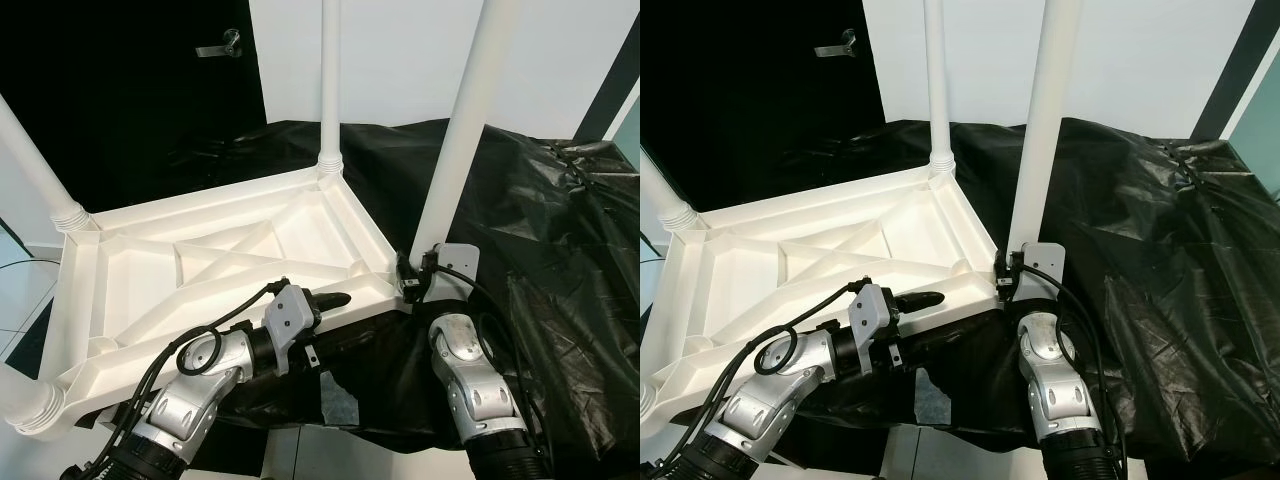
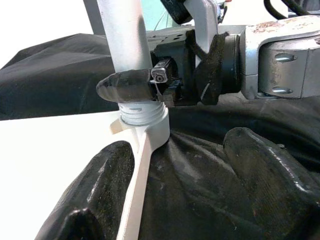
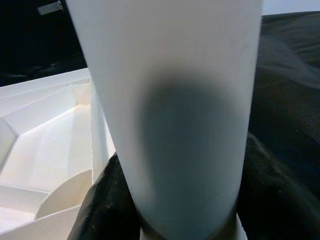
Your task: Building children table
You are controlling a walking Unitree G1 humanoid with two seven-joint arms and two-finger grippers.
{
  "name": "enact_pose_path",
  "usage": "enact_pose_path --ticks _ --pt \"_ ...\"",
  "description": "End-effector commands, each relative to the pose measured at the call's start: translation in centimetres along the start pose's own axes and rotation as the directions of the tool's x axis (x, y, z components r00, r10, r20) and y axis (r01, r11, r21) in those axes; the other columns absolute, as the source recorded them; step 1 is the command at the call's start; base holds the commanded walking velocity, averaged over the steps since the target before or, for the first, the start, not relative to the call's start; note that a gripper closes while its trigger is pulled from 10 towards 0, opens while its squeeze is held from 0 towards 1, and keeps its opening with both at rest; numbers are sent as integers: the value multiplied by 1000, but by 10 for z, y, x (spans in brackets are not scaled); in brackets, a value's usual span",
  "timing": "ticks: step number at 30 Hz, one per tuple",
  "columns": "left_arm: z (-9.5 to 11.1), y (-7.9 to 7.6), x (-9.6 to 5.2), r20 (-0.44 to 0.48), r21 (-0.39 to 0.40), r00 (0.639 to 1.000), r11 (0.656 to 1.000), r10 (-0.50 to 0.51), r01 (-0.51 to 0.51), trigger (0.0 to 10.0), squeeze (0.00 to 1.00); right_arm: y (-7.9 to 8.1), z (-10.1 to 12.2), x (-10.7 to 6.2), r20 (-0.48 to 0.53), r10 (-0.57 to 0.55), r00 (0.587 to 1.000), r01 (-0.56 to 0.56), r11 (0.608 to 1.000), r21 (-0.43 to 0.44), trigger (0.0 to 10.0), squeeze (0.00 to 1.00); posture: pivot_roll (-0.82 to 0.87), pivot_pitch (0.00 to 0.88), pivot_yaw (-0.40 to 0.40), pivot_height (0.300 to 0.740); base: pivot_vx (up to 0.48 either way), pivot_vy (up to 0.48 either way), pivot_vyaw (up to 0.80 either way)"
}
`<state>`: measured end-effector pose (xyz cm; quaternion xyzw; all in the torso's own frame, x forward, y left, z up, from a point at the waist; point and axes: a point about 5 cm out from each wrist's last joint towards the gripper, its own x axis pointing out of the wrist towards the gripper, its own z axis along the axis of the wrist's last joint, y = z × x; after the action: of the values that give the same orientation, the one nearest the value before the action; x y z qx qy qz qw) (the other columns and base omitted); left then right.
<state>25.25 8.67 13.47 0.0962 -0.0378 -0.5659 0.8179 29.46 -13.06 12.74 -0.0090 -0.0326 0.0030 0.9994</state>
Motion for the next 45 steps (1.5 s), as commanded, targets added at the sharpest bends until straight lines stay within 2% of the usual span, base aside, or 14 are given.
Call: enact_pose_path --ticks 1,10,12,13,18,19,20,23,25,32,33,34,35,45 --pt "0 -2 -1 -10 4 999 999 -47 47 10000 0 -8 4 -3 32 16 999 -16 1000 14 10000 1000 45 0 1 740 0 0 0" --pt "2 -1 -1 -6 6 999 999 -37 38 10000 0 -22 13 -5 77 147 986 -146 989 -19 10000 1000 44 0 1 740 0 0 0" --pt "2 0 -1 -4 6 999 999 -33 33 10000 0 -27 15 -5 84 186 979 -184 982 -33 10000 1000 44 0 1 740 0 0 0" --pt "2 0 -2 -3 4 1000 1000 -29 29 10000 0 -35 18 -5 86 266 960 -263 964 -45 10000 1000 46 0 4 740 0 0 0" --pt "2 0 -3 -4 4 1000 1000 -30 30 10000 0 -38 18 -5 75 320 944 -317 947 -45 10000 1000 49 0 2 740 0 0 0" --pt "2 0 -4 -5 4 1000 1000 -29 29 10000 0 -40 17 -4 67 357 932 -354 934 -54 10000 0 49 0 3 740 0 0 0" --pt "2 0 -4 -5 4 1000 1000 -29 29 10000 0 -40 17 -4 67 357 932 -354 934 -54 10000 0 49 0 3 740 0 0 0" --pt "2 2 -5 -6 3 1000 1000 -23 23 10000 0 -42 13 5 25 465 885 -461 883 -88 10000 0 48 0 12 740 0 0 0" --pt "2 4 -6 -8 7 1000 1000 -21 21 10000 0 -41 11 18 -18 544 839 -541 831 -129 10000 0 51 0 14 740 0 0 0" --pt "3 7 -6 -11 14 1000 1000 -19 19 10000 0 -37 12 30 -57 596 801 -595 784 -175 10000 0 49 0 11 740 0 0 0" --pt "3 8 -6 -12 16 1000 1000 -17 17 10000 0 -36 11 31 -66 611 789 -612 771 -178 2745 0 47 0 9 740 0 0 0" --pt "3 8 -6 -12 16 1000 1000 -17 17 10000 0 -36 11 31 -66 611 789 -612 771 -178 2745 0 47 0 9 740 0 0 0" --pt "2 8 -6 -12 18 1000 1000 -15 16 10000 0 -36 11 31 -75 626 776 -628 757 -183 0 0 46 0 6 740 0 0 0" --pt "2 6 -3 -6 15 1000 1000 -11 11 10000 0 -44 2 28 -95 615 782 -622 767 -155 0 0 44 0 4 740 0 0 0"
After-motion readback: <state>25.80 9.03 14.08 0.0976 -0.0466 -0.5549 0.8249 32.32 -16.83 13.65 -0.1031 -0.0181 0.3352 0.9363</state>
